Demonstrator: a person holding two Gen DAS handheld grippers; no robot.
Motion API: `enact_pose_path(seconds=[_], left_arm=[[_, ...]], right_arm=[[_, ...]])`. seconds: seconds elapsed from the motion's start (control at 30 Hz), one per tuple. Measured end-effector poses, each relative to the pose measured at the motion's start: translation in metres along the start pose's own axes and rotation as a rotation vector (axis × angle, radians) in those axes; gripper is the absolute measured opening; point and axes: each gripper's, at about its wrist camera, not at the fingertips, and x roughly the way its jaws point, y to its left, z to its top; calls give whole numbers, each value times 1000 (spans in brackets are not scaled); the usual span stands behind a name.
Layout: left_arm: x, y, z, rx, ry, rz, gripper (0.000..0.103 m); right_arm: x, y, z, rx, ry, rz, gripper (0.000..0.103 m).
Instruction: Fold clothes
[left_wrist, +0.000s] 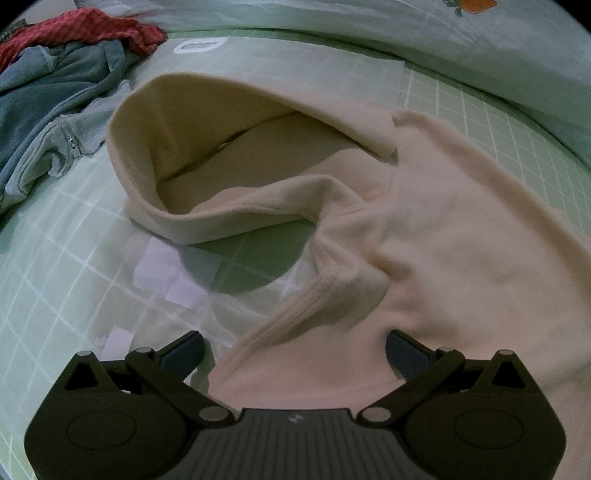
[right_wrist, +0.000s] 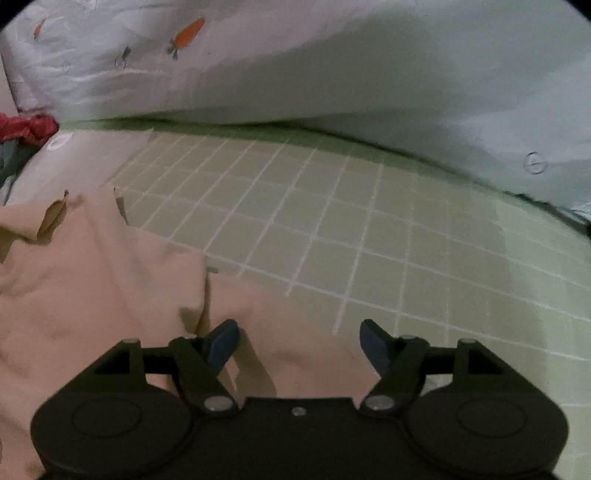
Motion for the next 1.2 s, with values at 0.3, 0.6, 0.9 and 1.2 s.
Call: enact_pose_path(seconds=[0.3,0.6,0.9,1.2], left_arm=[[-2,-1,-2,-9,-2,4,103],[-1,4,5,0,38,-28,103],[-32,70,3,-296,-41,-93,102],[-34,82,50,-238,-181,-15,83]], right_arm=[[-25,-42,14,101,-169,1,4],[-24,-63,-2,204,-100,-230,55],[-89,-43,-63,341,-114,-286,84],[-92,-18,-96,358,-37,-321,85]])
